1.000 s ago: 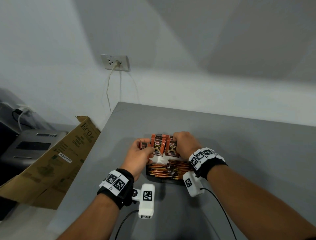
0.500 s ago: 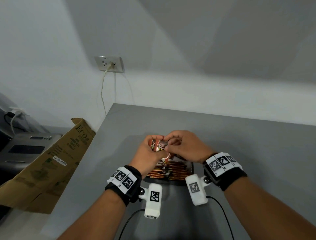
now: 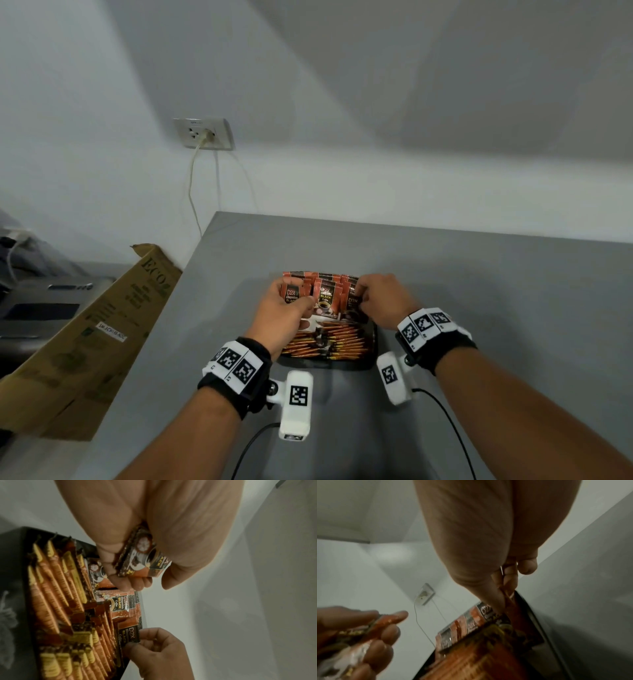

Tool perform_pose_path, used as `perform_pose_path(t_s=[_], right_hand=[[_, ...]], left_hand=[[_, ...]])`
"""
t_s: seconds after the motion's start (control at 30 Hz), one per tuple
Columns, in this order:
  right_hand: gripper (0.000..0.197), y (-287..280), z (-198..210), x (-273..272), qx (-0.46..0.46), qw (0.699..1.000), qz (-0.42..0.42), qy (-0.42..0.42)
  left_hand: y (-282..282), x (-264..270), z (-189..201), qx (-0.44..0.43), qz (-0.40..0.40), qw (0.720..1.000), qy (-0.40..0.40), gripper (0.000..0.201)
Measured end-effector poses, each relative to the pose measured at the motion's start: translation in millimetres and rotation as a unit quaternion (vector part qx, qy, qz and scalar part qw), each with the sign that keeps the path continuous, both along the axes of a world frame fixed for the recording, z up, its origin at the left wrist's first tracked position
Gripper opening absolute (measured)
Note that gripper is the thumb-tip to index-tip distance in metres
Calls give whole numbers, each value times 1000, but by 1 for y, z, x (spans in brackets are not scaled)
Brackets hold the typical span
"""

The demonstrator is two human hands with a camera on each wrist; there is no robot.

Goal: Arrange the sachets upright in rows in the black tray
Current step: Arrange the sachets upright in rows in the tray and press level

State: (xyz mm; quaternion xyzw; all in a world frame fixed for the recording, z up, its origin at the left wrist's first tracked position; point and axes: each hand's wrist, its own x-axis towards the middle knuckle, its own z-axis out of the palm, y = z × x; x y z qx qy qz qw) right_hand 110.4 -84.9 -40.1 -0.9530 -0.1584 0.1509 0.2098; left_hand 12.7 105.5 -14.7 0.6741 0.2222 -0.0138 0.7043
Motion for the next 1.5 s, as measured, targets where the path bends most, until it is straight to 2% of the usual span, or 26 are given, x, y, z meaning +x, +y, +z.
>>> perform_pose_path(t_s=[0.1,0.27,0.47,0.57,0.67,0.73,0.8,0.83,0.9,1.0,1.07,1.13,1.33,1.43,1.5], right_hand=[[24,5,-6,0,-29,999,5,-29],[15,6,-8,2,-27,998,-3,-62],[23,4,-10,1,-11,998,1,-69],[26,1,-7,1,6,997,-6,-79],[27,3,8,-1,62,993,-10,-102],[23,13,26,-8,127,989,19,-76],[22,28,44,-17,187,980,64,3],[23,35,50,-21,201,975,81,37],[21,47,53,-22,211,973,87,44],[17,59,47,-12,206,978,47,-3],[17,67,40,-5,192,981,33,6],[18,75,33,-1,158,987,30,3],[21,106,13,-7,60,995,74,-6],[22,112,9,-8,45,996,78,-14],[21,114,8,-8,41,996,72,-23]], left_hand=[[5,-3,-2,-2,5,1000,14,30],[11,-7,-2,-13,8,1000,18,32],[13,-6,-2,-33,8,999,20,32],[12,-5,-1,-55,5,998,31,39],[10,-2,-2,-31,-11,999,5,41],[8,-1,-2,-7,-17,1000,-18,42],[6,2,-3,12,-27,999,-39,43],[6,3,-4,18,-34,998,-47,43],[8,4,-5,31,-38,997,-52,42],[20,5,-7,52,35,998,-21,32],[32,5,-10,47,100,994,2,25],[41,5,-11,43,129,991,15,24],[55,-4,-13,55,139,988,34,19],[60,-10,-14,88,127,987,36,11],[62,-13,-16,98,120,987,38,15]])
